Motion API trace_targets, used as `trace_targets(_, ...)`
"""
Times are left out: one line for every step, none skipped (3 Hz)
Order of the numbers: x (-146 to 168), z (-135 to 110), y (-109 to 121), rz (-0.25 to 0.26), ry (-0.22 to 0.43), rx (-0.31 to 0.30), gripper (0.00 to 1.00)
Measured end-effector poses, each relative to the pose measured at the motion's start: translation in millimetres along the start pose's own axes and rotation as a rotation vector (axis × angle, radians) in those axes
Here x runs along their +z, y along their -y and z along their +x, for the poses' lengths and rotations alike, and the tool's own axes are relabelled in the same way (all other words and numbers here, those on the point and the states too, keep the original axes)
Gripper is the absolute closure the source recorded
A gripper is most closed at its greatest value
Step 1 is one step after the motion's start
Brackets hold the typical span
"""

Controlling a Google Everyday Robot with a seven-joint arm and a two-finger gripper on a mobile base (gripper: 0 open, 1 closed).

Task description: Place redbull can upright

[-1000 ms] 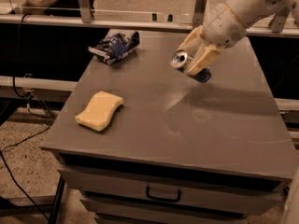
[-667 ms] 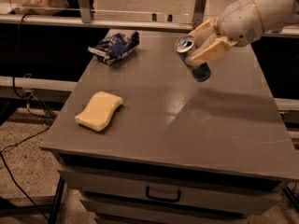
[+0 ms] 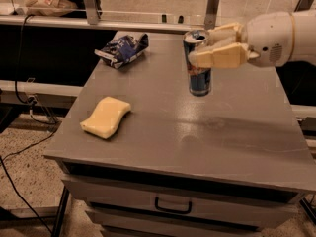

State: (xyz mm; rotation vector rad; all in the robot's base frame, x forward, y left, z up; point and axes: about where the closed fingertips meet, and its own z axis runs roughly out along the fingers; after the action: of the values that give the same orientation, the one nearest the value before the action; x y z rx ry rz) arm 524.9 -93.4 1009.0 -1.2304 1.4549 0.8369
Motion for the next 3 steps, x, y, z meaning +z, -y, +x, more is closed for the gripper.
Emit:
trace_targets(13.1,26.8,3.0,0.053,-0.002,0.070,1.00)
trace_targets(10.6,32.2,6.7,0.057,0.062,0.047,1.00)
trace_targets(6.1,39.7,7.2,0.066,0.154,0.001,0.84)
